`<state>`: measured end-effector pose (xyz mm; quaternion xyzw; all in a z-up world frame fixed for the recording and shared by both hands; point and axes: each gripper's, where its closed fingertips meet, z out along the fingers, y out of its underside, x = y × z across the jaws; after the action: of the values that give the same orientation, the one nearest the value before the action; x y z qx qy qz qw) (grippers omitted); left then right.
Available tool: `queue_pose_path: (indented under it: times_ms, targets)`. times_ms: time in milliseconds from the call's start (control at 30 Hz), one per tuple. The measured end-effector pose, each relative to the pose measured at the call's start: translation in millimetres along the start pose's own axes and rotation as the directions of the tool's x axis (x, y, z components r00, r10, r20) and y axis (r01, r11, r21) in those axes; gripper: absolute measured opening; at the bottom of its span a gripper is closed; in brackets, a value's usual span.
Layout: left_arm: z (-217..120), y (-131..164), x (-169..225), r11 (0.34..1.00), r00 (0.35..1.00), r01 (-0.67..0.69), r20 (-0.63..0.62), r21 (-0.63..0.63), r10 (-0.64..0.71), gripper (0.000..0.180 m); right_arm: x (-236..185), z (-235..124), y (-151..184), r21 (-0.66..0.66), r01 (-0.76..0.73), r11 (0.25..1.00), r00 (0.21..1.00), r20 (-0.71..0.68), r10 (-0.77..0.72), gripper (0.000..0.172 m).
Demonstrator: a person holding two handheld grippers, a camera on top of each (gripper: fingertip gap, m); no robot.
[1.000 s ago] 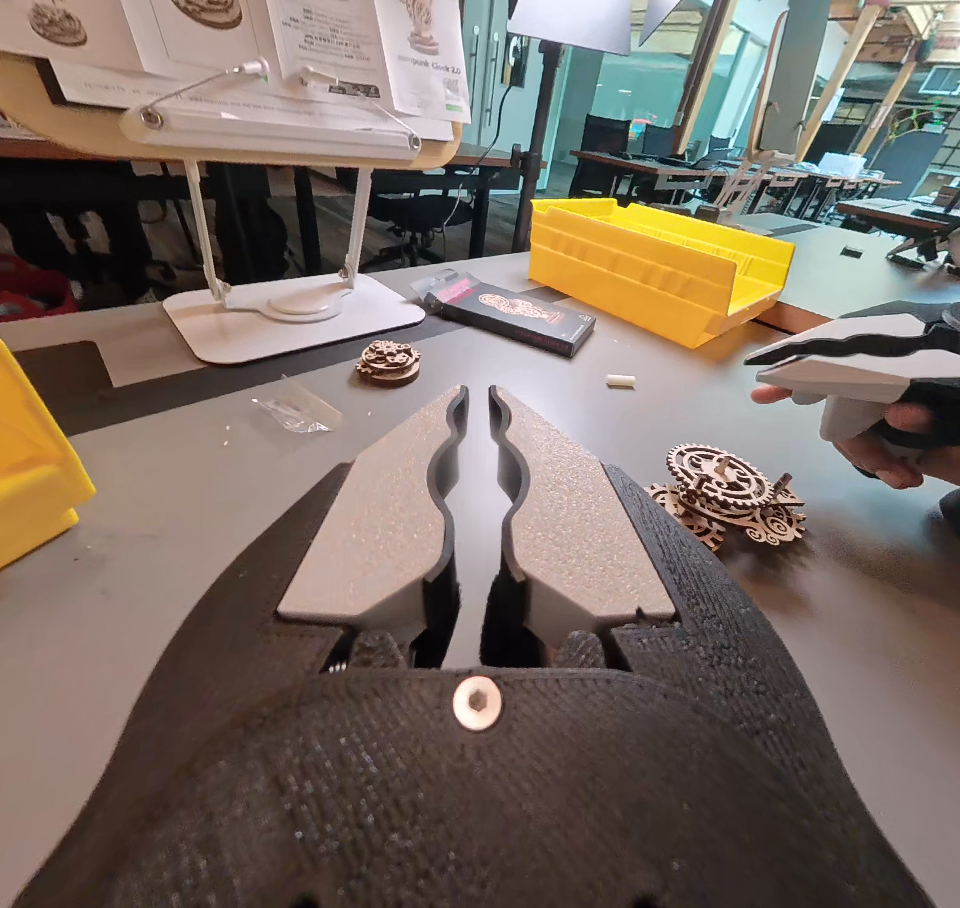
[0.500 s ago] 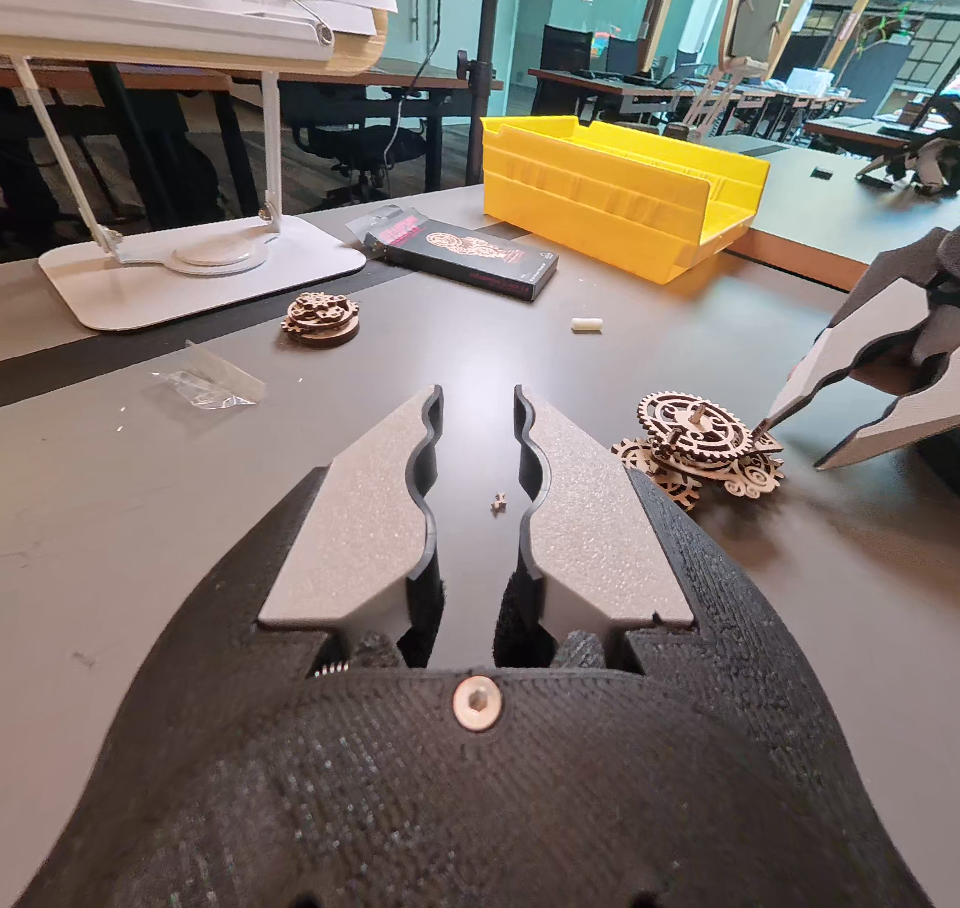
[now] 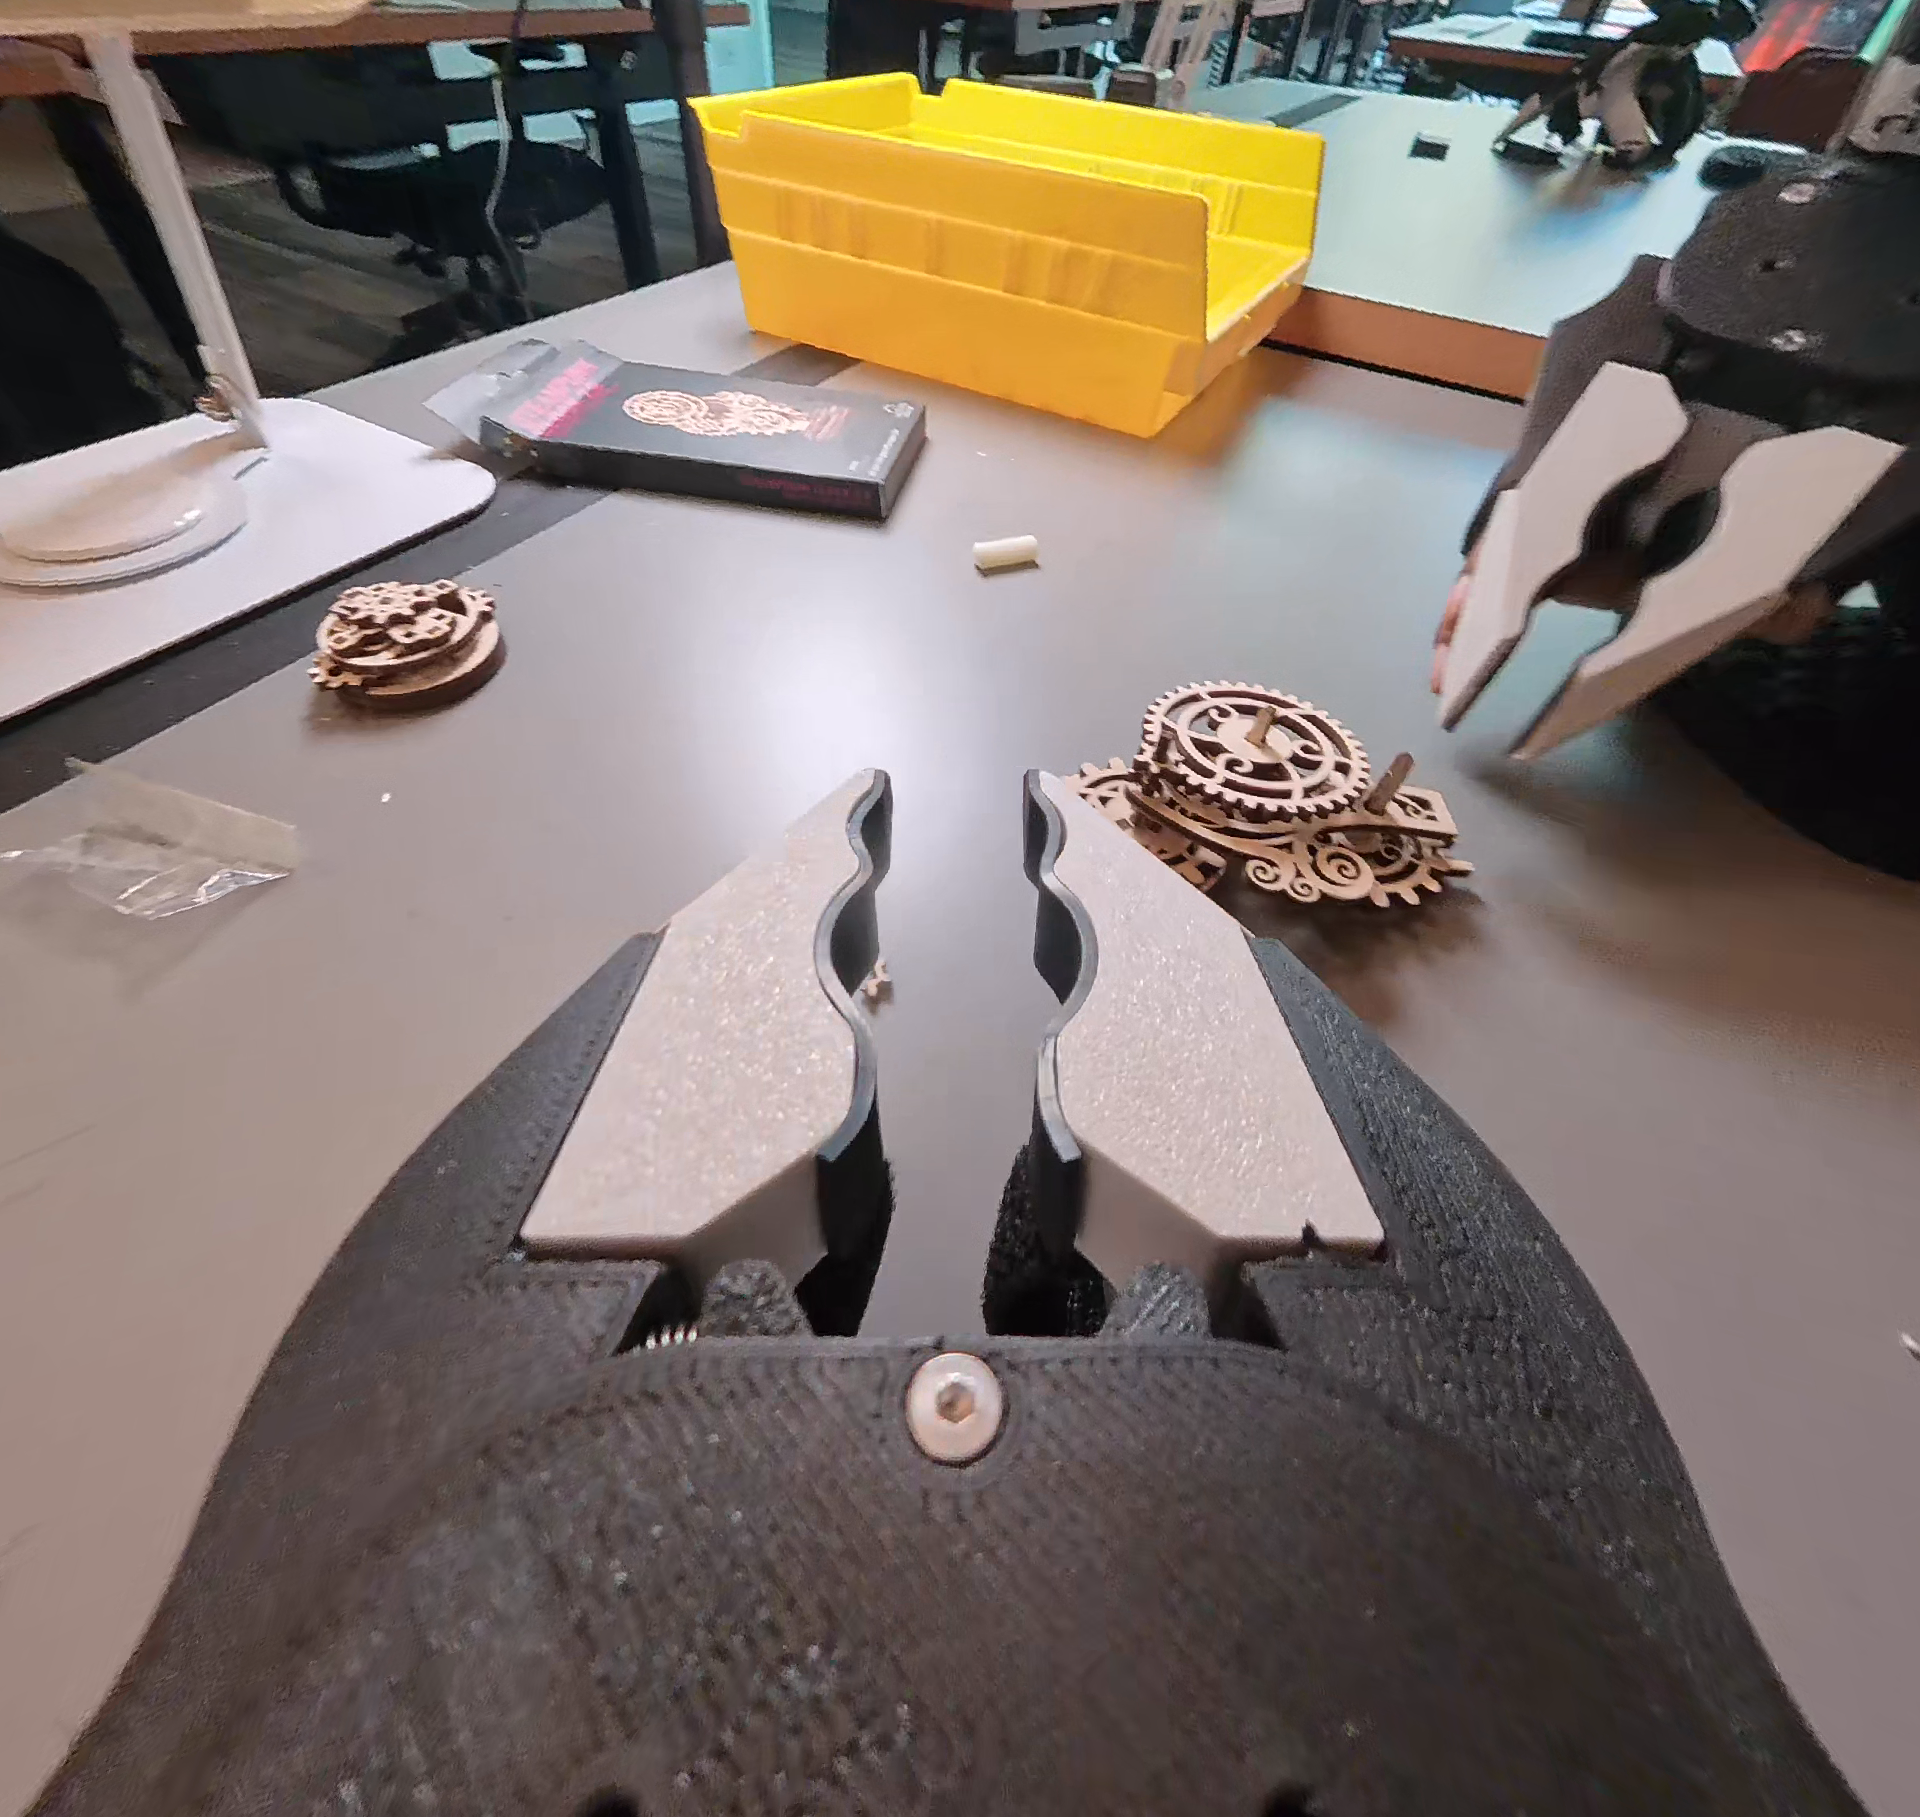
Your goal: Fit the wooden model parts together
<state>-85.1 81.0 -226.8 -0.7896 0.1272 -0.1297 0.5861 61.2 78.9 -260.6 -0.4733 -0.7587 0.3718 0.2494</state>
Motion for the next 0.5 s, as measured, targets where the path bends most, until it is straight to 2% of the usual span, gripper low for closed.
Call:
queue_pose_path:
  times_ms: [133, 367, 500]
  targets:
    - [0, 6, 7, 0.999, 1.000, -0.014, -0.023, -0.031, 0.014, 0.022, -5, 11, 18, -0.109, 0.019, 0.994, 1.000, 0.013, -0.018, 0.005]
    - [4, 2, 12, 1.000, 0.999, 0.031, -0.036, 0.002, -0.031, 0.019, -23, 39, -6, -0.052, 0.149, 0.988, 0.989, -0.001, -0.149, 0.008]
    - [1, 2, 14, 0.999, 0.997, 0.053, -0.047, 0.002, -0.053, 0.022, -14, 29, -8, -0.009, 0.095, 0.995, 0.995, -0.013, -0.095, 0.010]
